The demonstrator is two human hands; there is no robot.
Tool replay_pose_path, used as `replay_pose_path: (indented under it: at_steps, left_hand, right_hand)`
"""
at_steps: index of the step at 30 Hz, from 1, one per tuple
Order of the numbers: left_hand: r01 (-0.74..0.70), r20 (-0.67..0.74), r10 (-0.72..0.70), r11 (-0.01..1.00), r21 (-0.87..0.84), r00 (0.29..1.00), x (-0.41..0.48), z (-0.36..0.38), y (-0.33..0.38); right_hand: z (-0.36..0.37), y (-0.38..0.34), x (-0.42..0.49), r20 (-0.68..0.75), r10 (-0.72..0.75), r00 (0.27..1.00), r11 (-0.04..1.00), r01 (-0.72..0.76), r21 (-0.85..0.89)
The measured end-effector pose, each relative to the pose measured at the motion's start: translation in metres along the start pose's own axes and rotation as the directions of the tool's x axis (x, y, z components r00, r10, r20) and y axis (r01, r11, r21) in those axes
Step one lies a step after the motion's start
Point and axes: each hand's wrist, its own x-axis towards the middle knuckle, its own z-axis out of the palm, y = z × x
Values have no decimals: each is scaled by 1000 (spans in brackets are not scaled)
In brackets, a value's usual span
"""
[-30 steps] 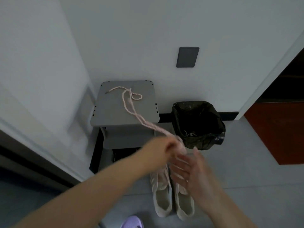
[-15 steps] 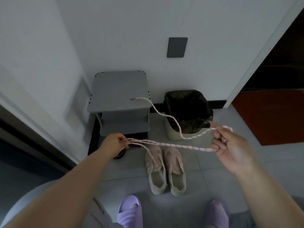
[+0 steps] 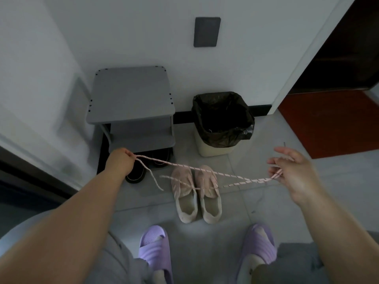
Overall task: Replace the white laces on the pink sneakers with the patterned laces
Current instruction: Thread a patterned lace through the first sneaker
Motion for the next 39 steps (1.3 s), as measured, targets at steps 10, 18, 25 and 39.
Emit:
replay_pose_path:
  at_steps: [10,18,25,39]
  left_hand:
    - [-44,-12,43,953,-301,999,2,10,5]
    - [-472,492,511,856,-212,705,-58,42,57]
    - [-508,808,482,817,-274,339,-109,74,70]
    - [-486,461,479,867,-112,747,-67,57,60]
  right_hand:
    - [14,10,4,85,-52,995,994,60,-95]
    - [48,-4,-28,398,-121,909,992,91,92]
    - [61,-7,-40,502,-173,847,970,58,236]
    - [45,18,-4,139,-122,983,991,128,-33]
